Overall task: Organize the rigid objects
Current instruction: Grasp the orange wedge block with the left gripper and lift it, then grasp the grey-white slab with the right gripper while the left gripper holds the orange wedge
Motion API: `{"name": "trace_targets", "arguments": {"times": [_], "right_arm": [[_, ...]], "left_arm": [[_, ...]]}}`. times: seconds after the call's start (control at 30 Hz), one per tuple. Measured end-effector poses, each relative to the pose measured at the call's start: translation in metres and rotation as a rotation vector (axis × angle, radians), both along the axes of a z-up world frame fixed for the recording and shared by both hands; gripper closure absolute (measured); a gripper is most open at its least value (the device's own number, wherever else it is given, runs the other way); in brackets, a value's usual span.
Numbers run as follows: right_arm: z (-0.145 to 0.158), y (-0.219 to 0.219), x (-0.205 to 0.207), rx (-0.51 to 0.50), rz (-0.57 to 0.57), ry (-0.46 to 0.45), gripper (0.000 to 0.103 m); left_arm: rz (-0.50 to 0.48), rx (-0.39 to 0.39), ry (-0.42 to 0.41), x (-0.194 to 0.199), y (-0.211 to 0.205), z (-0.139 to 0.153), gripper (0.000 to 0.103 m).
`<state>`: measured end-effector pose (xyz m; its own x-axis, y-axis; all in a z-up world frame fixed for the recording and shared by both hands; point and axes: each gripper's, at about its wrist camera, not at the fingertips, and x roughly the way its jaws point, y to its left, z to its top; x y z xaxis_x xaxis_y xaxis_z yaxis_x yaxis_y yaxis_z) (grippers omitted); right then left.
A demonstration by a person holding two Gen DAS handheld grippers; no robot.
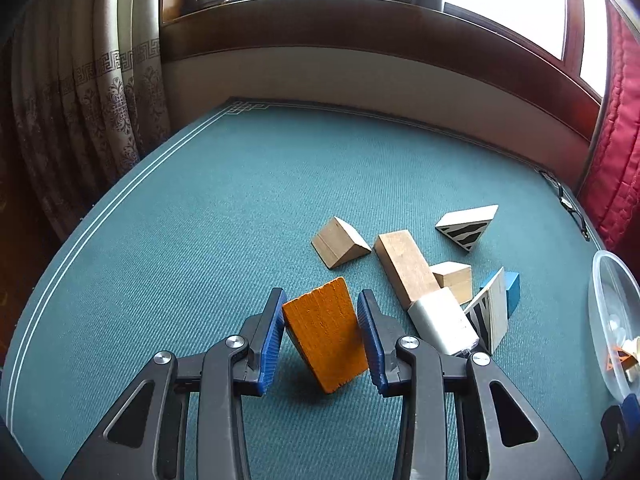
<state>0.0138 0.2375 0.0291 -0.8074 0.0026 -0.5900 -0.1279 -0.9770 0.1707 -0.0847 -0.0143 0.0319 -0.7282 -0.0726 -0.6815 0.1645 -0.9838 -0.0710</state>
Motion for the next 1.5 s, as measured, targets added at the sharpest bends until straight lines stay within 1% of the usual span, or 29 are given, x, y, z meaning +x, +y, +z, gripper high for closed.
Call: {"name": "trace_targets", "arguments": {"times": [0.1, 0.2, 0.37, 0.5, 0.53, 0.63, 0.67, 0.7, 0.8, 0.9, 0.97, 1.2, 1.27, 1.33, 1.5], "right_arm": [[-0.001, -0.001, -0.002, 0.005, 0.012, -0.010, 0.009], [-0.001, -0.008, -0.006, 0.033, 0.050, -0.042, 0.009], [0.009, -0.035, -0.013, 0.096, 0.190, -0.067, 0.010], [0.017, -0.053, -0.033, 0.107, 0.262, -0.088, 0.024], [0.016, -0.056, -0.040, 0.109, 0.270, -0.095, 0.026], [0.007, -0.065, -0.064, 0.092, 0.302, -0.139, 0.027], [0.003, -0.067, -0.072, 0.075, 0.318, -0.159, 0.029], [0.000, -0.070, -0.079, 0.062, 0.330, -0.179, 0.034], [-0.009, -0.078, -0.095, 0.055, 0.343, -0.207, 0.035], [-0.016, -0.085, -0.108, 0.054, 0.351, -0.229, 0.039], [-0.015, -0.090, -0.113, 0.064, 0.355, -0.218, 0.039], [-0.017, -0.102, -0.124, 0.046, 0.373, -0.207, 0.040], [-0.017, -0.104, -0.125, 0.049, 0.379, -0.201, 0.044], [-0.017, -0.106, -0.125, 0.055, 0.387, -0.198, 0.055], [-0.018, -0.105, -0.118, 0.070, 0.391, -0.193, 0.066]], "left_arm": [[0.001, -0.004, 0.013, 0.003, 0.000, 0.003, 0.065], [0.004, 0.002, 0.024, 0.006, -0.003, 0.008, 0.065], [0.013, 0.010, 0.036, 0.011, -0.006, 0.013, 0.065], [0.012, 0.018, 0.042, 0.013, -0.006, 0.015, 0.065], [0.016, 0.020, 0.046, 0.014, -0.007, 0.016, 0.065], [0.031, 0.032, 0.055, 0.015, -0.012, 0.020, 0.065], [0.035, 0.036, 0.056, 0.015, -0.014, 0.020, 0.065], [0.039, 0.037, 0.056, 0.015, -0.015, 0.020, 0.065], [0.048, 0.039, 0.052, 0.014, -0.018, 0.019, 0.065], [0.046, 0.044, 0.048, 0.013, -0.018, 0.019, 0.065], [0.045, 0.047, 0.047, 0.013, -0.018, 0.018, 0.065], [0.054, 0.053, 0.039, 0.012, -0.021, 0.016, 0.065], [0.055, 0.056, 0.039, 0.011, -0.021, 0.016, 0.065], [0.056, 0.057, 0.039, 0.011, -0.022, 0.016, 0.065], [0.058, 0.065, 0.040, 0.011, -0.023, 0.016, 0.065]]}}
